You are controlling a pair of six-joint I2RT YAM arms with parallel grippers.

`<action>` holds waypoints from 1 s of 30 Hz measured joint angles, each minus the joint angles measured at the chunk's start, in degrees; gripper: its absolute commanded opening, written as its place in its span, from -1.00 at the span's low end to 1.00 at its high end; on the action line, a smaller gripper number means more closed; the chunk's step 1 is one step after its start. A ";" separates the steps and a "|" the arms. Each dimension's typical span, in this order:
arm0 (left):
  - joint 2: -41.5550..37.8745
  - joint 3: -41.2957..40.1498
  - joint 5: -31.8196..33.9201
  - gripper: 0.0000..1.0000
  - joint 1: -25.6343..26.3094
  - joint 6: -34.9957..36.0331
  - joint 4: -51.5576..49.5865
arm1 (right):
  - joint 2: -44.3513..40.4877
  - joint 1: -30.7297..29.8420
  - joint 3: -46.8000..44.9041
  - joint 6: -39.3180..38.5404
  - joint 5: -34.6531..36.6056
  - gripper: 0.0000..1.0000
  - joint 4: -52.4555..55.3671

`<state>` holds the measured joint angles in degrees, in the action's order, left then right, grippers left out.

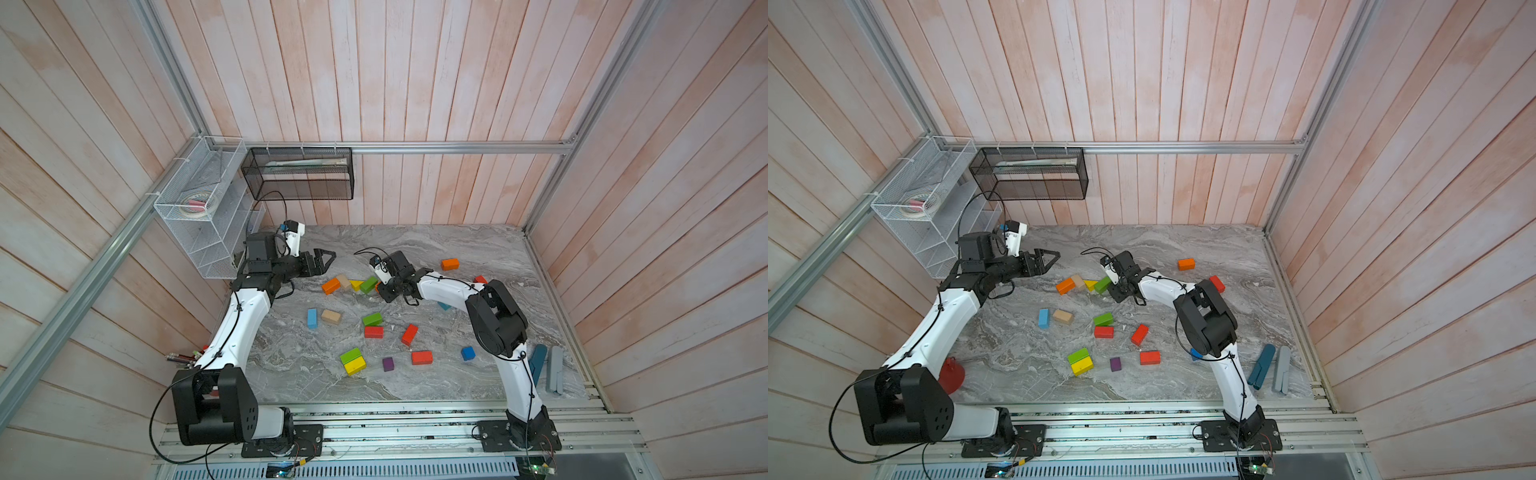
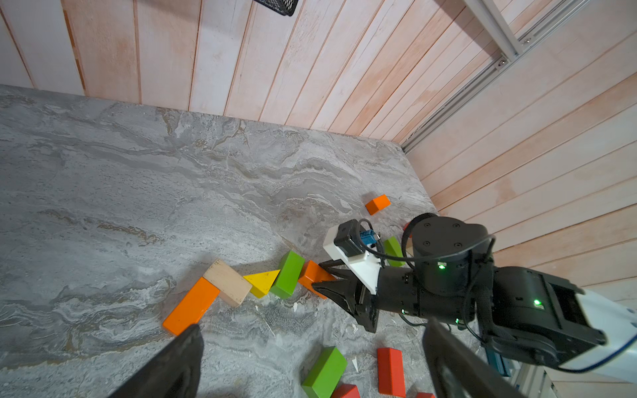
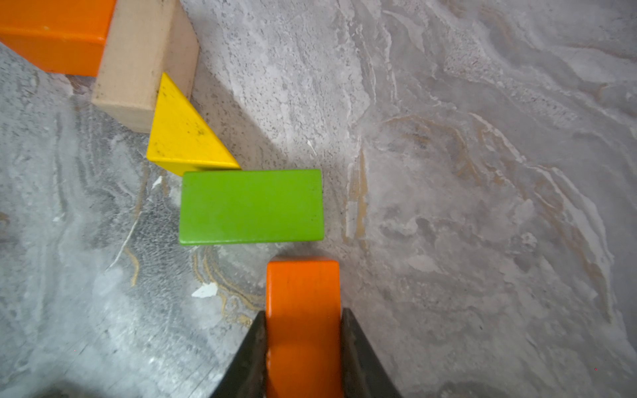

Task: Assemble a heart with building blocks
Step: Assemble the building block at the center of the board.

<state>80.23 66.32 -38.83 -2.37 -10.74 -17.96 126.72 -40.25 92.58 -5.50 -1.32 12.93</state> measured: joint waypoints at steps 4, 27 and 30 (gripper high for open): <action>0.00 -0.22 0.02 1.00 0.00 0.00 0.00 | 0.22 0.02 0.39 -0.37 -0.04 -0.48 0.33; 0.02 -0.31 0.02 1.00 -0.15 0.00 0.00 | 0.50 0.24 0.81 -0.81 -1.16 -0.47 0.33; 0.02 -0.31 0.00 1.00 -0.15 0.00 0.00 | 0.52 0.24 0.81 -1.03 -1.27 -0.47 0.35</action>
<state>80.25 66.02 -38.83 -2.52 -10.74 -17.96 127.24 -40.01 93.38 -6.52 -2.59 13.28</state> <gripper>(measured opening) 0.998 0.322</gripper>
